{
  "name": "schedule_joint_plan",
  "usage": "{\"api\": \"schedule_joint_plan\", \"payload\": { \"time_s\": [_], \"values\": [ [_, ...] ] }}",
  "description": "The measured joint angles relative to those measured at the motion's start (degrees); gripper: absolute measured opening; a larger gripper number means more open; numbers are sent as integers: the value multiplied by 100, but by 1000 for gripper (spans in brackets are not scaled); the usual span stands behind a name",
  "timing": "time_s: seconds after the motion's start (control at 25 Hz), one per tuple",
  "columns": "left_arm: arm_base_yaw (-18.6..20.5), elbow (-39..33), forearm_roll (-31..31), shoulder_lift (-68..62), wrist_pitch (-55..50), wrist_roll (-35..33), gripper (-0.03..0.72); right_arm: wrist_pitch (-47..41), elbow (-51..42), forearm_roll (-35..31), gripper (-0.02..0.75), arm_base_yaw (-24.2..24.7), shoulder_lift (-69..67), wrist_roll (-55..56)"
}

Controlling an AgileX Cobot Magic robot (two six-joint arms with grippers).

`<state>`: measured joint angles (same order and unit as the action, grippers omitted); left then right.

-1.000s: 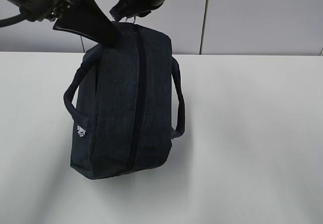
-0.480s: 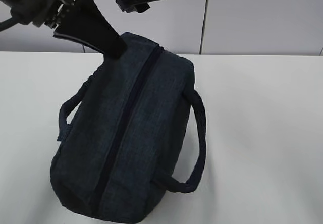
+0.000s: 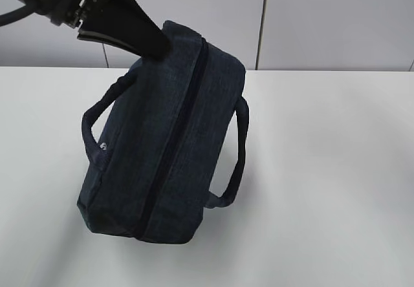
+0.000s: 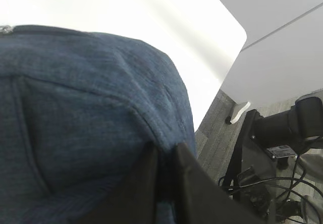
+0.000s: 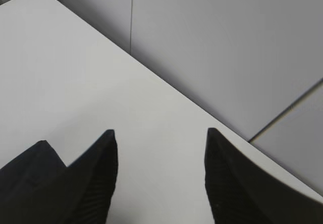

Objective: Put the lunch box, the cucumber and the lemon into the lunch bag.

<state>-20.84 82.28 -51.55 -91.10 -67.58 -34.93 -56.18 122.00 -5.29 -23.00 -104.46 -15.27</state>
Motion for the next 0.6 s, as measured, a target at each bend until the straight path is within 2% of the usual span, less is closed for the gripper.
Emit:
{"api": "schedule_joint_plan", "payload": {
  "time_s": [0.16, 0.24, 0.36, 0.6],
  "values": [
    [0, 0, -157, -19, 62, 4, 17, -48, -235, -45, 414, 133, 525, -22],
    [-5, 0, -272, -92, 62, 13, 17, 195, -568, -90, 414, 133, 946, -100],
    [-38, 0, -446, -227, 109, 17, 17, 902, -1474, -132, 414, 133, 1701, -178],
    [-304, -12, -515, -270, 463, 17, 17, 2442, -3908, -132, 414, 133, 3380, -274]
  ]
}}
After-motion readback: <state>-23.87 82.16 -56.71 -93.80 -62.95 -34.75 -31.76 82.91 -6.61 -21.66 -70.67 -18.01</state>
